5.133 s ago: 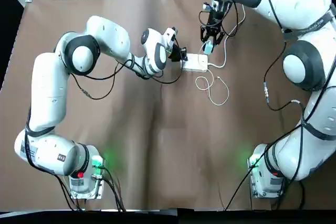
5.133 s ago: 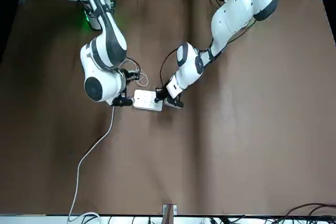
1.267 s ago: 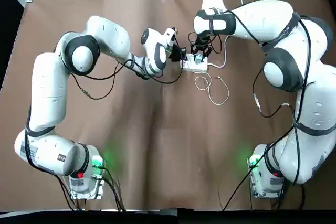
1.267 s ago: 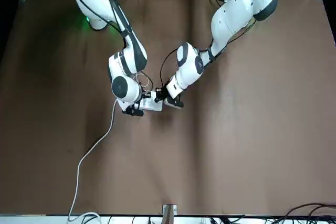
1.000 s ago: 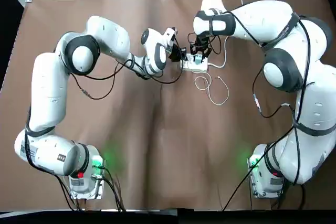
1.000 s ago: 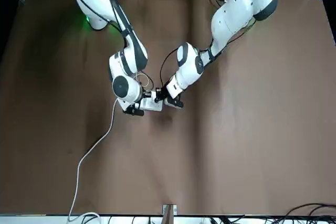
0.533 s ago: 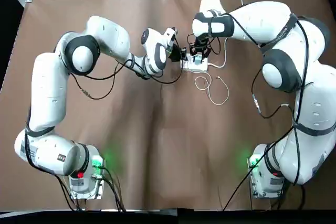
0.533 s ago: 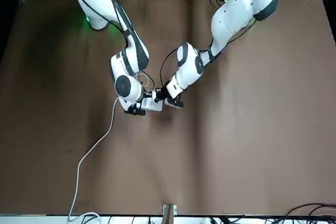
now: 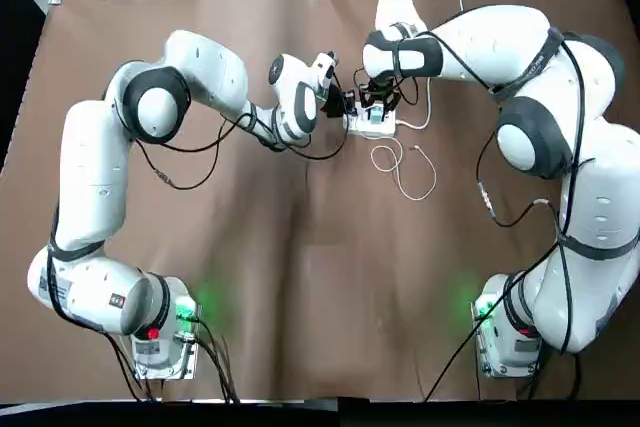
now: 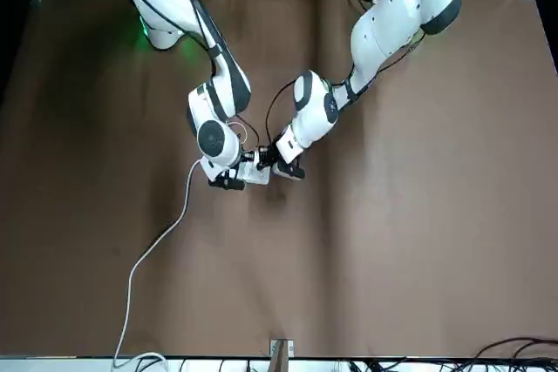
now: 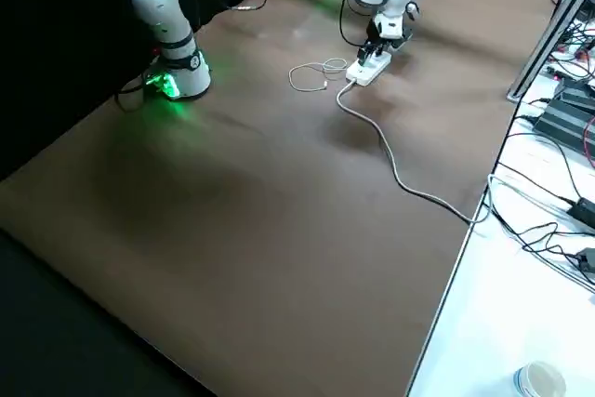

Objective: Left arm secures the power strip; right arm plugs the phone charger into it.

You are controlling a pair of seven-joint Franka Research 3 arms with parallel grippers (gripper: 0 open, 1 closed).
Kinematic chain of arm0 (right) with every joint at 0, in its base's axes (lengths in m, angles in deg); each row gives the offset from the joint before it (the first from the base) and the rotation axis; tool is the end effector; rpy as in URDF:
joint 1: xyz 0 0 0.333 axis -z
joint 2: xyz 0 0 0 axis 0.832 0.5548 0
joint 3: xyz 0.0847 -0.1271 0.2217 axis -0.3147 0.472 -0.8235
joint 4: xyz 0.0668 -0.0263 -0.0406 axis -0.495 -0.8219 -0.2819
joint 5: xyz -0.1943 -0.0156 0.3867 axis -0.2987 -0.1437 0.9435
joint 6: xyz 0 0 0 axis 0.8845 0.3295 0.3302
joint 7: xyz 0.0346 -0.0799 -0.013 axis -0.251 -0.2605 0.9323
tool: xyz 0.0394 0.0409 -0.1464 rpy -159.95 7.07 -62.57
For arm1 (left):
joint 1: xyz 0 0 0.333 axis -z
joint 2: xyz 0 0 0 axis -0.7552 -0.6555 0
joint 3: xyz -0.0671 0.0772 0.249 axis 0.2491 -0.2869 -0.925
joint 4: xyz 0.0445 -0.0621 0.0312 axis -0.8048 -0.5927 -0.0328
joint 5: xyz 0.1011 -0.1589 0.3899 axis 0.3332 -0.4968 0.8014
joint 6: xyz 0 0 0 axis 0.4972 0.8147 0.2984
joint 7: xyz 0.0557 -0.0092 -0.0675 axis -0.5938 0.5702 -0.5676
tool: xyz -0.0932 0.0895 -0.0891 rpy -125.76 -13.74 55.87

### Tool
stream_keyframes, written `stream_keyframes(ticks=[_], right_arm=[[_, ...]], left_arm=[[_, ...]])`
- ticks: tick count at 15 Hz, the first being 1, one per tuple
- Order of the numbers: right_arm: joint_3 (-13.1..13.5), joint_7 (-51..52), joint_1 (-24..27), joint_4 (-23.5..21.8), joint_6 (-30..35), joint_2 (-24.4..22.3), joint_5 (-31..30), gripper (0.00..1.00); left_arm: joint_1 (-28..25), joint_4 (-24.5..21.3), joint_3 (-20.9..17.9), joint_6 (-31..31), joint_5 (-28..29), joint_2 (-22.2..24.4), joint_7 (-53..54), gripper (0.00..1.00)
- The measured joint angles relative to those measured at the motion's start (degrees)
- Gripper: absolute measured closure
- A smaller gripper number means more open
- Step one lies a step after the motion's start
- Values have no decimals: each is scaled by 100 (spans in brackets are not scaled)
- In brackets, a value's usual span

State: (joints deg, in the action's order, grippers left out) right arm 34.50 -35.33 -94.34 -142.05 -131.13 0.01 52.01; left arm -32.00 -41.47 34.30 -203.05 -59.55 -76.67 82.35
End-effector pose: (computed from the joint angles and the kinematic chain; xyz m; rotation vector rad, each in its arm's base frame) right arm 0.5205 0.3657 0.0948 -3.0808 0.1890 0.3847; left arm 0.4487 -0.5465 0.0674 2.3784 0.0745 0.1694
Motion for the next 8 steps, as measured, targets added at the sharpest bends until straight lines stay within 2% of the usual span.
stream_keyframes(ticks=[8], right_arm=[[2,-37,-8,-8,-40,18,-4,52]], left_arm=[[0,0,0,0,0,0,0,99]])
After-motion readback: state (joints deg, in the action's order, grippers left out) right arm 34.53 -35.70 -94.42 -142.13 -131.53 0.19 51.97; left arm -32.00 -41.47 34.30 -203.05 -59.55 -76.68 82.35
